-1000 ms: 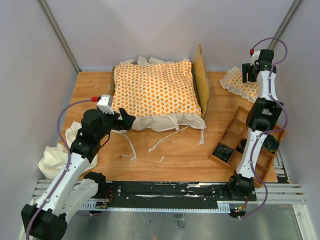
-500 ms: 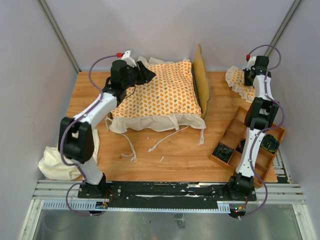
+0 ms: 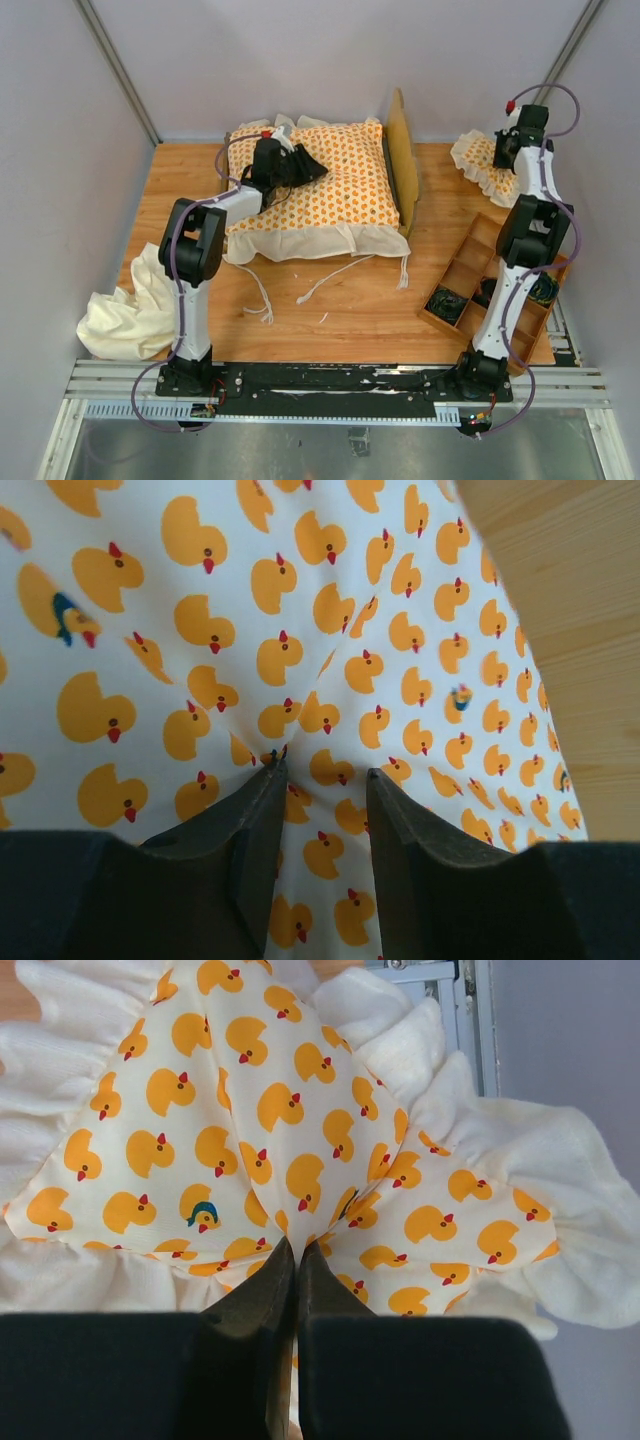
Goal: Set up the pet bed
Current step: Adjust the mattress on the bed frame.
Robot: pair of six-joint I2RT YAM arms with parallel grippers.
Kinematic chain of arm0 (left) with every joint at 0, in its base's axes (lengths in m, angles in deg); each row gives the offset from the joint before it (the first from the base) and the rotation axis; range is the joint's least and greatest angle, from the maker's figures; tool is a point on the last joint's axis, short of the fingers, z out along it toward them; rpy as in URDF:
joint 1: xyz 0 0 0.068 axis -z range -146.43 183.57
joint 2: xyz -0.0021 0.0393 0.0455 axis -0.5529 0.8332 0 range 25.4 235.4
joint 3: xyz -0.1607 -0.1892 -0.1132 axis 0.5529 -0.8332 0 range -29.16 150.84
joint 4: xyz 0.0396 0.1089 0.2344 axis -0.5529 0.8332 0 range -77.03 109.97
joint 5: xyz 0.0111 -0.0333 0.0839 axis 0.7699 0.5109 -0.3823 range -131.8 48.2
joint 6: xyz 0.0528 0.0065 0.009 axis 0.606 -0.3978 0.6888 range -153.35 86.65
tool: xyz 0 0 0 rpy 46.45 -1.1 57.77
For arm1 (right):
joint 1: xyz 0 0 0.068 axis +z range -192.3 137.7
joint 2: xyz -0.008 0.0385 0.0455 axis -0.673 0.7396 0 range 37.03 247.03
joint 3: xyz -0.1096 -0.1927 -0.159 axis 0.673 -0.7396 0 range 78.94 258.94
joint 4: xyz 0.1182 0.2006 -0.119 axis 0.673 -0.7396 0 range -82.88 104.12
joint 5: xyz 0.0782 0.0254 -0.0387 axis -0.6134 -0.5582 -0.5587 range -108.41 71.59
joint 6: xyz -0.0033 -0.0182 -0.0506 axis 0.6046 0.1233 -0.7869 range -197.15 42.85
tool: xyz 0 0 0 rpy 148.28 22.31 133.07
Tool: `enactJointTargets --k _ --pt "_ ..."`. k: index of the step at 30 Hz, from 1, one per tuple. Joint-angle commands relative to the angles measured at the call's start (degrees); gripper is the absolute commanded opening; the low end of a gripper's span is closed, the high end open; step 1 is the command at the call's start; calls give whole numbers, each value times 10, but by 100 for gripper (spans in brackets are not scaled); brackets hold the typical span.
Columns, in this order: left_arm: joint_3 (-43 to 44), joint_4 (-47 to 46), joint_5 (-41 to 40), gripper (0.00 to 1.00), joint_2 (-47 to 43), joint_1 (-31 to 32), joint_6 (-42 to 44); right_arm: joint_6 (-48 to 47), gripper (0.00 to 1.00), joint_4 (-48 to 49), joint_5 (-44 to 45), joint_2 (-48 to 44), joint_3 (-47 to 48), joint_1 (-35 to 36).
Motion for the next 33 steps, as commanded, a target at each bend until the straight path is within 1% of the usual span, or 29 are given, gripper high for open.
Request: enactJointTargets --k 1,5,10,13,18,23,25,28,30,33 --pt "38 -44 26 45 -6 4 -21 68 0 10 -6 -106 -45 -2" --pt "28 -44 49 50 -45 4 -39 102 0 10 -5 -184 -96 0" --pt "-36 -42 35 57 -116 4 -48 133 0 10 -5 -304 -164 16" --pt "-61 -9 20 60 -151 4 -31 134 0 15 -36 -371 -201 34" --pt "-86 63 8 63 -207 4 0 80 0 26 -48 -486 -254 93" --pt "-106 117 20 63 -269 5 25 85 0 40 -67 -558 -286 153" --pt "-118 122 46 63 -298 4 30 59 0 57 -106 -577 -305 179" --pt "-129 143 66 63 -347 4 37 4 0 80 -218 -597 -339 211" --pt "-132 159 84 64 -380 4 41 -50 0 79 -253 -603 -354 246" --pt "-125 188 116 65 -423 3 46 -170 0 65 -298 -623 -389 300"
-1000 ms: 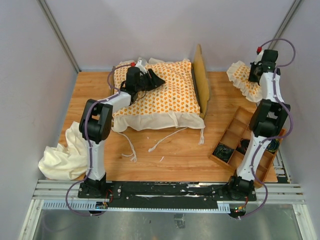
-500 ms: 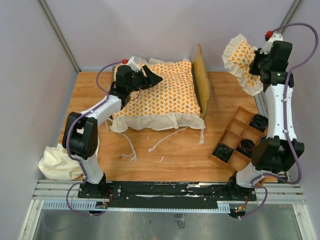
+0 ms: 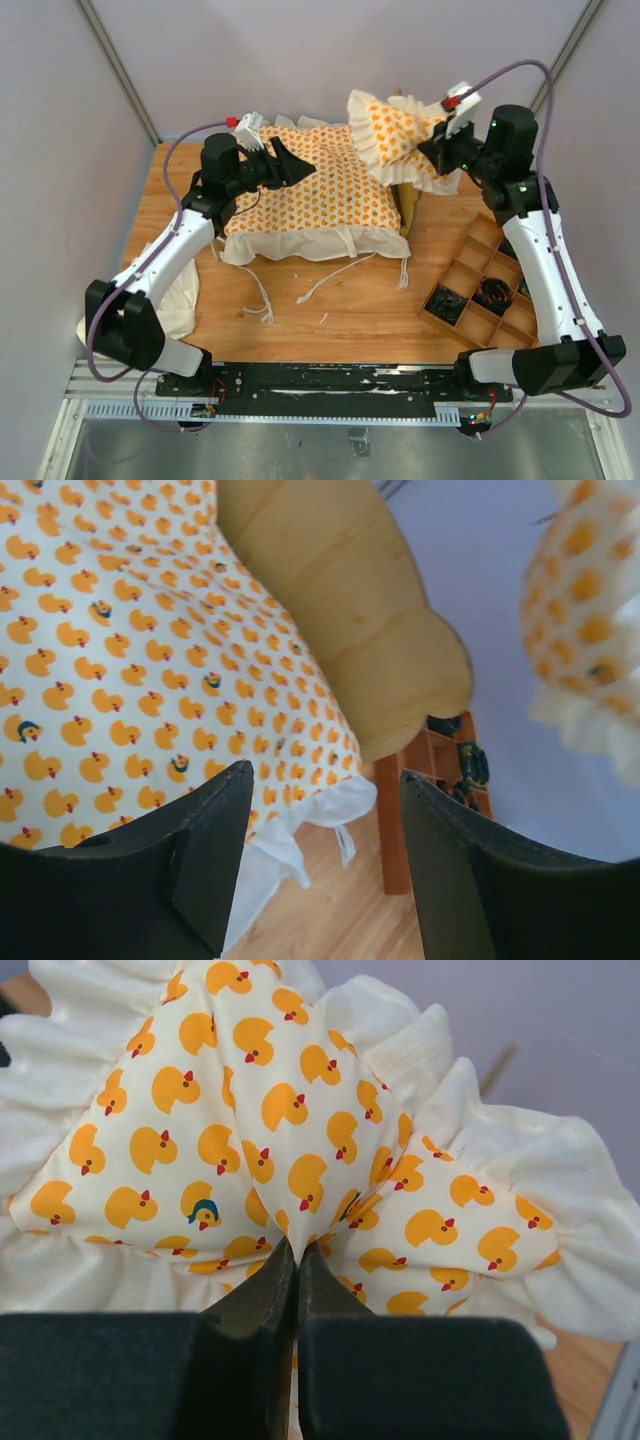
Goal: Set up the pet bed
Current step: Adjust the mattress on the bed frame.
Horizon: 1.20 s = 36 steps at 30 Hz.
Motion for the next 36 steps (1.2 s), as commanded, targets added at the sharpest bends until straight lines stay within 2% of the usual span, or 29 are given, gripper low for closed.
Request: enactJointTargets --k 1,3,8,10,11,14,16,20,23,25,27,32,36 --pt "9 45 66 65 -74 2 24 -197 0 11 -128 -33 -58 77" --pt "13 56 85 66 -100 2 26 -247 0 27 -140 -51 -92 104" --pt "-20 13 143 71 -156 2 4 -365 0 23 -199 -85 -139 157" --pt "-25 14 154 72 -166 2 0 -419 0 20 -191 -102 -160 182" --pt "-25 22 155 73 -169 2 6 -410 0 43 -160 -108 -172 196" --pt "-41 36 133 73 -189 2 19 -303 0 121 -57 -110 -176 224" --pt "-55 38 103 73 -210 2 22 -279 0 124 -42 -106 -174 234" --pt "-85 10 100 73 -245 2 24 -367 0 145 -50 -130 -228 272" --pt "-93 8 134 77 -243 2 31 -427 0 150 -97 -146 -252 284" --pt "-92 15 165 77 -230 2 32 -466 0 123 -152 -142 -247 286" --pt "-95 16 195 77 -219 2 31 -493 0 91 -166 -131 -229 293" --pt "-100 28 221 71 -200 5 36 -531 0 61 -171 -114 -213 311" --pt "-108 15 227 57 -186 11 30 -533 0 62 -161 -107 -212 316"
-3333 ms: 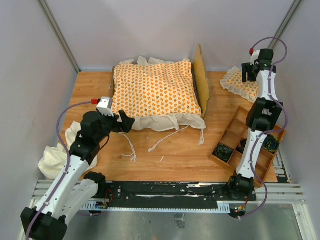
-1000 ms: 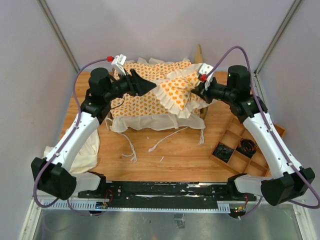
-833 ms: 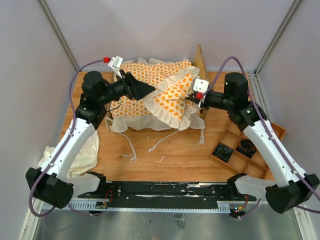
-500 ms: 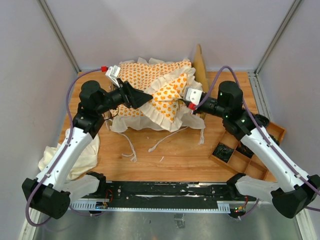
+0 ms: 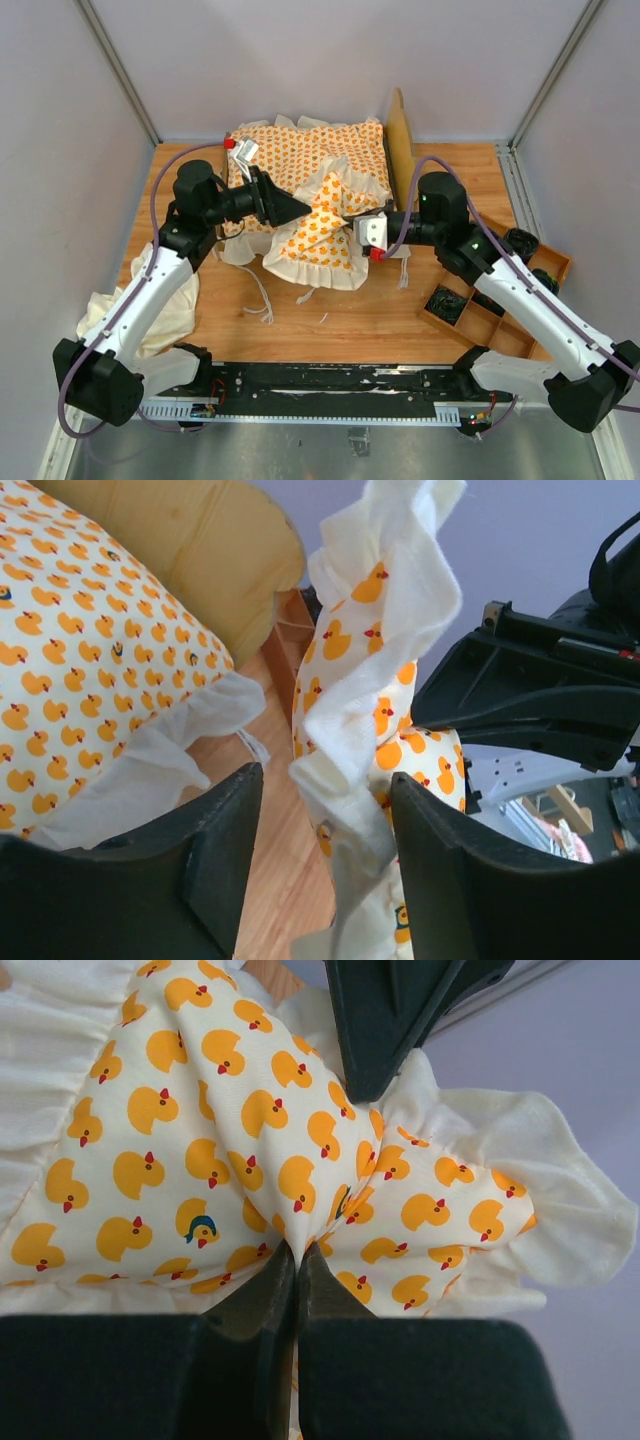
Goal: Set up the pet bed
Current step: Adjust the mattress on the bed frame.
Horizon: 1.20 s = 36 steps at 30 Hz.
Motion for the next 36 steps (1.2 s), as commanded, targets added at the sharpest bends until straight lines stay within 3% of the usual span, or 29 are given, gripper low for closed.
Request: enactJointTargets --k 1,4,6,9,11,14,16,20,23,30,36 --pt "-12 -18 32 51 12 13 1 -35 0 -5 -7 8 17 14" --pt "-11 -24 33 18 23 23 5 -22 1 1 12 12 14 14" --pt "-12 -31 28 2 27 29 8 23 9 34 33 13 5 14" --pt "-17 -38 -11 0 29 29 10 152 32 88 110 10 -7 14" --pt "-22 -48 -46 0 29 29 6 299 43 112 190 10 -10 14" --pt "-45 -99 -89 0 26 29 -18 460 47 109 235 17 -14 13" --pt "-63 -144 -108 0 28 29 -33 582 56 107 244 26 -18 13" --pt "-94 -201 -150 0 38 29 -42 770 57 136 291 39 -41 14" --pt "-124 -234 -181 0 47 29 -42 834 57 174 333 52 -51 18" --pt "-156 -257 -208 0 63 29 -52 887 61 141 453 68 -45 23" --pt "-167 -265 -220 0 71 29 -54 927 60 156 472 108 -44 49"
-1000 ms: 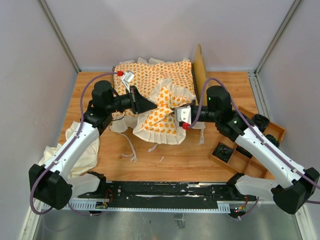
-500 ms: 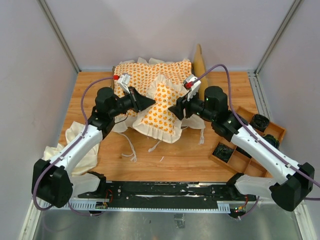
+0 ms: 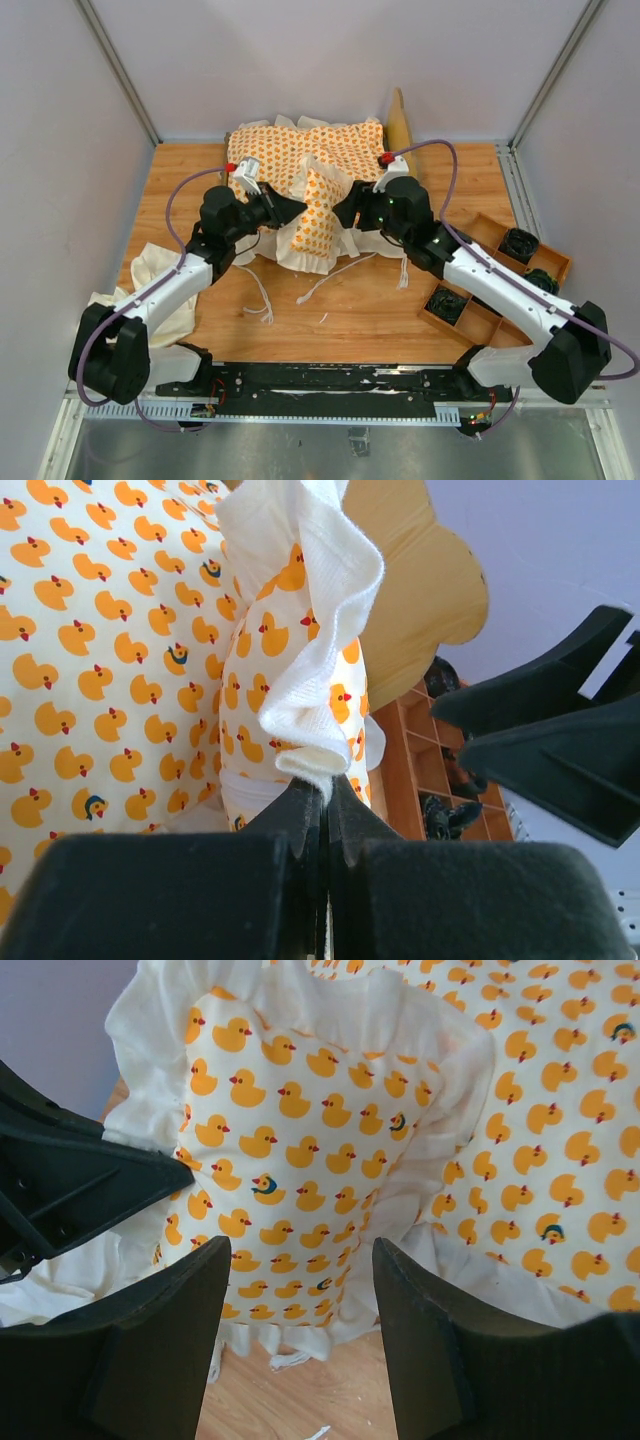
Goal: Set up the pet bed
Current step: Adjust the mattress on the bed frame.
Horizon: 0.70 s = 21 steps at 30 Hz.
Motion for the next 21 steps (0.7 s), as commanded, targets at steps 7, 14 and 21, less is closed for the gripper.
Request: enactJointTargets --k 7,14,21 --pt "-19 -33 -36 0 -2 3 11 92 63 96 -8 93 -3 35" --pt "-21 -22 -45 0 -5 4 21 121 51 110 17 144 5 45" --pt "-20 3 -58 11 -20 4 16 47 0 114 60 109 -7 63"
